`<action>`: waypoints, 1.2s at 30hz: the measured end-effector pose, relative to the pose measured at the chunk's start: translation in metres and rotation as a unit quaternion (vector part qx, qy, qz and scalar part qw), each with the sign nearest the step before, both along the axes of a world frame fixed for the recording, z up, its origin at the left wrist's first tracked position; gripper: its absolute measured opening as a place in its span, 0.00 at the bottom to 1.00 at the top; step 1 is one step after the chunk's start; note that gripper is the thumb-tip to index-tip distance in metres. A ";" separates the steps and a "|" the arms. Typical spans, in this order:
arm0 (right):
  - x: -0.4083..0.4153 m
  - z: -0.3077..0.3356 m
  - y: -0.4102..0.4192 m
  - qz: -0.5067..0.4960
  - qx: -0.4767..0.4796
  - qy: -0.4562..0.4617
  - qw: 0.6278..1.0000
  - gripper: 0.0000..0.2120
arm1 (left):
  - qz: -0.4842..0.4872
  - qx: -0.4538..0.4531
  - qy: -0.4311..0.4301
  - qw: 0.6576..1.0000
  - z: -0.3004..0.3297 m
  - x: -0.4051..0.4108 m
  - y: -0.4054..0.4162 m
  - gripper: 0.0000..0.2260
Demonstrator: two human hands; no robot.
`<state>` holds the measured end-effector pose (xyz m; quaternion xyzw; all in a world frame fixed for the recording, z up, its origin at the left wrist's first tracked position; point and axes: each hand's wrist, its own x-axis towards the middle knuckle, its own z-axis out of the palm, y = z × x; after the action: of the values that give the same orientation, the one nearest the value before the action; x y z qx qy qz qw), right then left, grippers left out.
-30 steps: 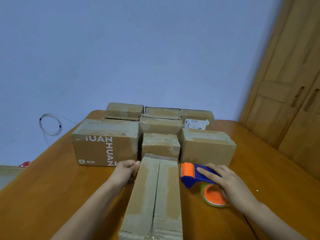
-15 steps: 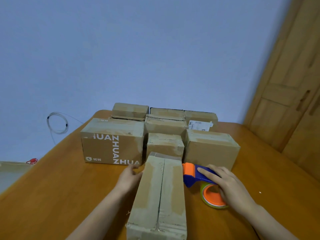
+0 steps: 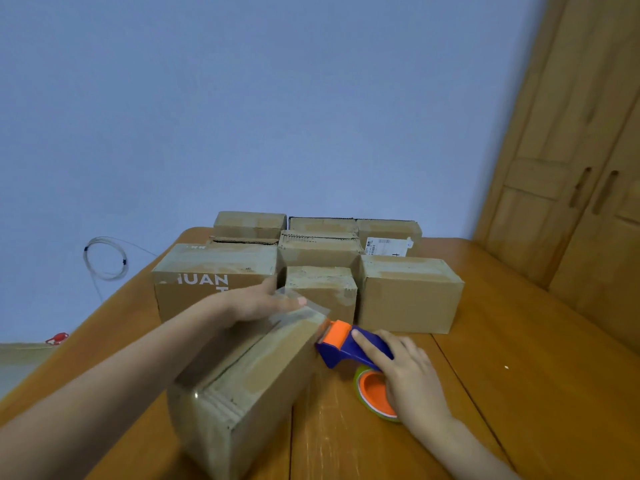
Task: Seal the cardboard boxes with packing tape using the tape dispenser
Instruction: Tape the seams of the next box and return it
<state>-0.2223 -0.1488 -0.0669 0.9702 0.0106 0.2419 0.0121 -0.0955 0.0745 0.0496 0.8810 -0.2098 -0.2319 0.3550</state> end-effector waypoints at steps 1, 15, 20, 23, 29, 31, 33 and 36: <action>0.001 -0.001 0.006 -0.009 0.003 -0.003 1.000 0.54 | -0.019 0.036 -0.009 0.999 -0.001 0.005 0.000 0.48; -0.008 0.013 0.029 -0.002 0.059 0.110 0.992 0.38 | 0.081 0.276 -0.217 0.933 -0.030 -0.005 -0.047 0.48; -0.003 0.015 0.026 -0.010 0.048 0.137 0.989 0.41 | 0.100 0.263 -0.228 0.932 -0.036 -0.006 -0.047 0.46; 0.000 0.026 0.022 -0.015 -0.004 0.130 0.991 0.40 | 0.105 0.260 -0.235 0.931 -0.035 -0.007 -0.047 0.45; 0.008 0.050 0.018 0.003 -0.110 0.117 0.987 0.34 | 0.112 0.258 -0.246 0.928 -0.036 -0.007 -0.047 0.44; 0.010 0.058 0.018 0.004 -0.161 0.131 0.978 0.32 | 0.109 0.259 -0.243 0.928 -0.035 -0.007 -0.048 0.44; 0.009 0.054 0.020 0.024 -0.247 0.176 0.953 0.31 | 0.105 0.258 -0.242 0.929 -0.036 -0.007 -0.047 0.43; 0.005 0.044 0.012 0.000 -0.217 0.205 0.954 0.30 | 0.105 0.254 -0.255 0.927 -0.039 -0.007 -0.046 0.44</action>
<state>-0.2176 -0.1373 -0.0226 0.9728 0.0652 0.0297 0.2201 -0.1025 0.0284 0.0110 0.9881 -0.1337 -0.0067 0.0758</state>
